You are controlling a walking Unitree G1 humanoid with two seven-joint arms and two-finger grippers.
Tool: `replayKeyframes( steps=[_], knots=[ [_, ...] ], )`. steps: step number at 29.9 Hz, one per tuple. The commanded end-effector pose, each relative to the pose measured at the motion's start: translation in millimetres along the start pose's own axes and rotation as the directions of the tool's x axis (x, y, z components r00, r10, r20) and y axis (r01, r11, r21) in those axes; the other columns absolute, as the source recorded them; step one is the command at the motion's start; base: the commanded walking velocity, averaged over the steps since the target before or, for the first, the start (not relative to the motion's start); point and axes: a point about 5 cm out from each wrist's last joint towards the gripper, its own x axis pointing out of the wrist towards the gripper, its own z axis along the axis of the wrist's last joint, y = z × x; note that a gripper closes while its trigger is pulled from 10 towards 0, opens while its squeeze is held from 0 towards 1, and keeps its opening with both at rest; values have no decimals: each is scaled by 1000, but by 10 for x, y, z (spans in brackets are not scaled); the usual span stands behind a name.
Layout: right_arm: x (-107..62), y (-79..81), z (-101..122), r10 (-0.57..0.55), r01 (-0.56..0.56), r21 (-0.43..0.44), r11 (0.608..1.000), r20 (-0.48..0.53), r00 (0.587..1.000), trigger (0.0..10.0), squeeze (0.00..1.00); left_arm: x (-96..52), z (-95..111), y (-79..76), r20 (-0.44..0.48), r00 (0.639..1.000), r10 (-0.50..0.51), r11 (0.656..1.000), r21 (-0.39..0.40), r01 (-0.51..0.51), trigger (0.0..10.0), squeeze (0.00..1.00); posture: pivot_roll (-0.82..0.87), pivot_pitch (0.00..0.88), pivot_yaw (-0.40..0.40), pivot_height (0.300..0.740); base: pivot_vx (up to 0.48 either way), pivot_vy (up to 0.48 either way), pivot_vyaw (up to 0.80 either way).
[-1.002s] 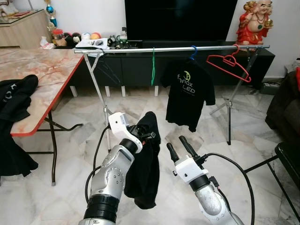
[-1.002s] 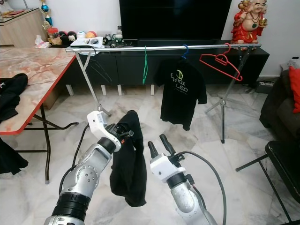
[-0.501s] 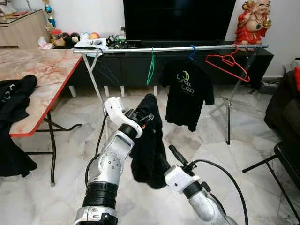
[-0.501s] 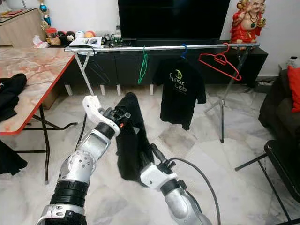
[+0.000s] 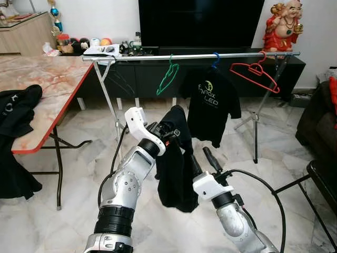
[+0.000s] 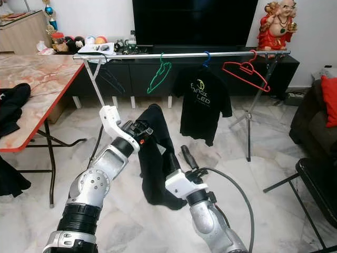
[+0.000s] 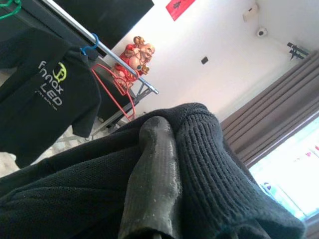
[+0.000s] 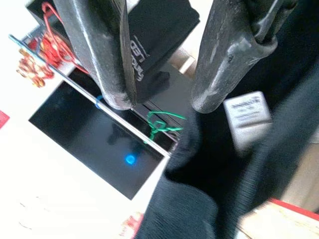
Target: Hang hanger
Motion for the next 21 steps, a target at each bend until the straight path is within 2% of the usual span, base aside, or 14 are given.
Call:
replayKeyframes(
  steps=[1,4,7,8,11,21],
  knots=[
    [17,-49,-22,-33,34,16,999,-21,999,10000,0,34,-12,-145,17,998,-59,998,-24,59,10000,0,67,0,37,740,0,0,0],
    [19,-41,-24,-27,27,25,999,-20,999,10000,0,35,-15,-151,13,998,-61,998,-22,62,10000,0,69,0,37,740,0,0,0],
    [17,41,-17,36,-34,72,997,-21,999,10000,0,35,-17,-154,11,998,-62,998,-21,62,10000,0,68,0,37,740,0,0,0],
    [18,109,-5,81,-77,121,990,-24,996,10000,0,37,-20,-159,9,998,-64,998,-20,64,10000,0,70,0,36,740,0,0,0],
    [48,167,35,109,-106,130,986,-14,994,10000,0,38,-23,-176,5,997,-71,997,-16,71,10000,0,74,0,35,740,0,0,0],
    [178,113,76,74,-73,131,989,-2,997,10000,0,23,-39,-200,-5,997,-81,997,-17,81,10000,0,80,0,32,740,0,0,0]
  ],
)
